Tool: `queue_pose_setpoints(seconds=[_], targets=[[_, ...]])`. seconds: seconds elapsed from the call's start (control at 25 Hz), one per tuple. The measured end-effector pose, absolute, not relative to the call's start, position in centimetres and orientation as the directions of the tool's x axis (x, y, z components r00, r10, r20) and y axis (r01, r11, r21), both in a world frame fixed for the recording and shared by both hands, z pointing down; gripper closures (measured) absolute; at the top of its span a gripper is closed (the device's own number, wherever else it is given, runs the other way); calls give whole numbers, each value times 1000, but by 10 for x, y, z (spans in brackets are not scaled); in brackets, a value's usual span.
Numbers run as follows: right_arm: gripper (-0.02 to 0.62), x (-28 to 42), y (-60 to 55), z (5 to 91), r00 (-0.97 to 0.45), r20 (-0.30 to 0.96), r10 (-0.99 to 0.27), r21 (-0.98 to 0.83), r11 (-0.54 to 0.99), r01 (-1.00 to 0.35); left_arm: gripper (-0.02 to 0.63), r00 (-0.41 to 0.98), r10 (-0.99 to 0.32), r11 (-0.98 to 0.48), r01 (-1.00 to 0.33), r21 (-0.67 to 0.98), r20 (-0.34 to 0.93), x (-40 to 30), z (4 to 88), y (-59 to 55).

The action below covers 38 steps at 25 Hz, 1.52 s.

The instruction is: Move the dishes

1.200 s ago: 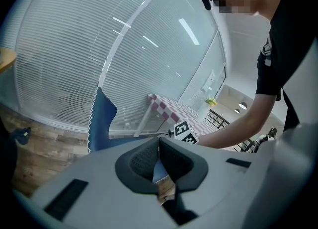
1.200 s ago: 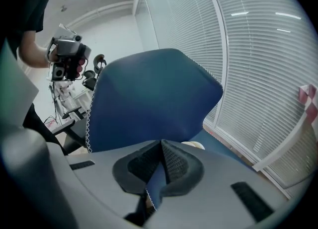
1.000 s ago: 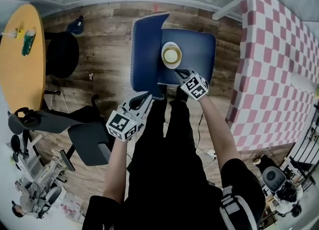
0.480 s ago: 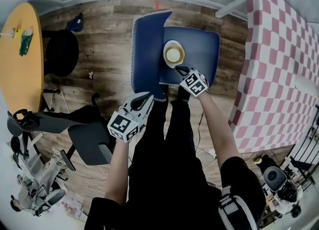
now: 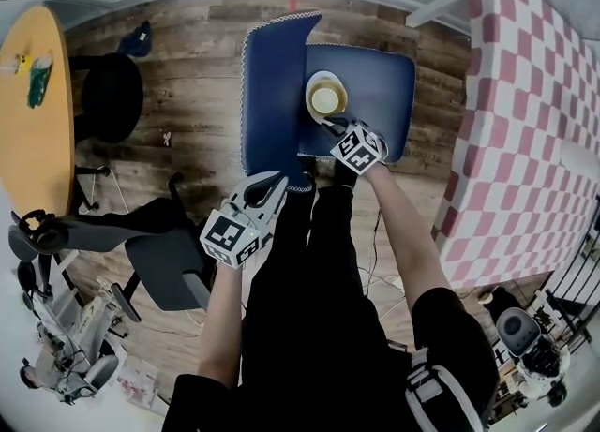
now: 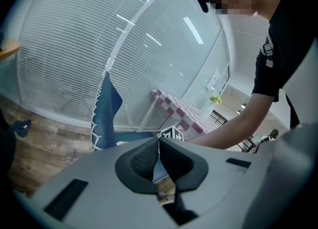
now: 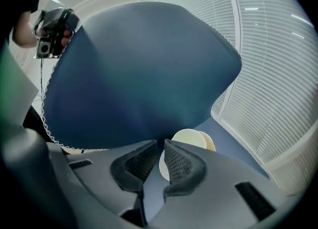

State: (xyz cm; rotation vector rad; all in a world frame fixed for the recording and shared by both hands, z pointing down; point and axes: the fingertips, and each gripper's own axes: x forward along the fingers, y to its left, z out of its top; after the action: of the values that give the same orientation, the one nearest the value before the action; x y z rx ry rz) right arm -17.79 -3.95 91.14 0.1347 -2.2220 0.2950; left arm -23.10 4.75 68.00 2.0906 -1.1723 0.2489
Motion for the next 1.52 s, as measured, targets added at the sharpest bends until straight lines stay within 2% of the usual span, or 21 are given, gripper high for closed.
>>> queue_pose_setpoints(seconds=[0.28, 1.0, 1.52], targets=[[526, -182, -49, 936, -588, 808, -42, -104, 971, -213, 581, 577, -658, -341, -802, 491, 485, -221, 692, 50], [526, -195, -59, 988, -482, 875, -46, -46, 983, -178, 581, 599, -661, -361, -782, 509, 451, -223, 697, 49], [552, -197, -67, 977, -456, 886, -85, 17, 988, -150, 581, 616, -649, -364, -767, 529, 446, -224, 696, 50]])
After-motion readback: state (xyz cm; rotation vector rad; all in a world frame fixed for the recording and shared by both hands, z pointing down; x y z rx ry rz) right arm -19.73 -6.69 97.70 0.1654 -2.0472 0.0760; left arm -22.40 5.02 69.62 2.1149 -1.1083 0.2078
